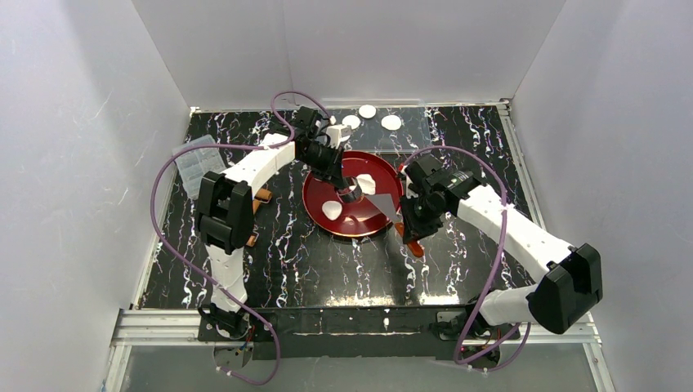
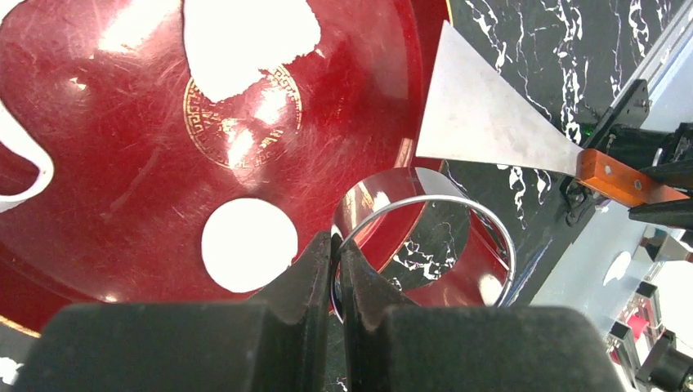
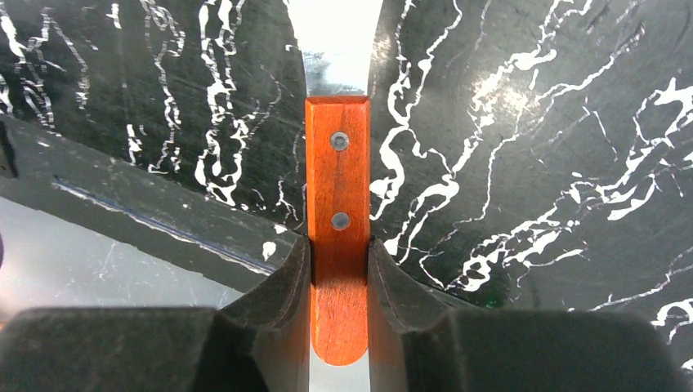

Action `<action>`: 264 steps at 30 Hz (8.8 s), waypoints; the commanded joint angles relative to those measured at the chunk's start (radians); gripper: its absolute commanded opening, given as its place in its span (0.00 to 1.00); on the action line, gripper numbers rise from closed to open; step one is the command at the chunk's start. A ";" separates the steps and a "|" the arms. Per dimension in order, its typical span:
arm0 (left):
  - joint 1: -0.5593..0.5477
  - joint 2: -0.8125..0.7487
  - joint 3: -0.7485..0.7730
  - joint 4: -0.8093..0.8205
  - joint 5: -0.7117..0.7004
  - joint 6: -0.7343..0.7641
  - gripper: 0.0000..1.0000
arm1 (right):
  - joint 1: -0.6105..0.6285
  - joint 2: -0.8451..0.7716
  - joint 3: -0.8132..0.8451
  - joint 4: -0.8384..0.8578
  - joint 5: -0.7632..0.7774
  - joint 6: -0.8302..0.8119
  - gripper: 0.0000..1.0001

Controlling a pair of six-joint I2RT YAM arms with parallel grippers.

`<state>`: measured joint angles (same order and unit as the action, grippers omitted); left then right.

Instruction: Roll out the dumpling wrappers from the dough

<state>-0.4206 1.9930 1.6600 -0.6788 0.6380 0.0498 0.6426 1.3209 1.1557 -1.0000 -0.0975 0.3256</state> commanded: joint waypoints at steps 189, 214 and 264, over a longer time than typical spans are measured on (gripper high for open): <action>0.072 -0.098 -0.097 -0.092 -0.526 -0.206 0.39 | -0.080 0.245 0.245 0.226 0.194 -0.389 0.01; 0.038 0.506 0.784 0.005 -0.456 0.513 0.68 | -0.343 0.366 0.378 0.198 0.191 -0.354 0.01; 0.037 0.491 0.605 -0.249 -0.143 0.989 0.14 | -0.341 0.398 0.415 0.114 0.218 -0.364 0.01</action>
<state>-0.3813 2.5538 2.3211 -0.8368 0.4484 0.9741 0.3023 1.7275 1.5368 -0.8818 0.1249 -0.0334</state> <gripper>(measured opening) 0.178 0.285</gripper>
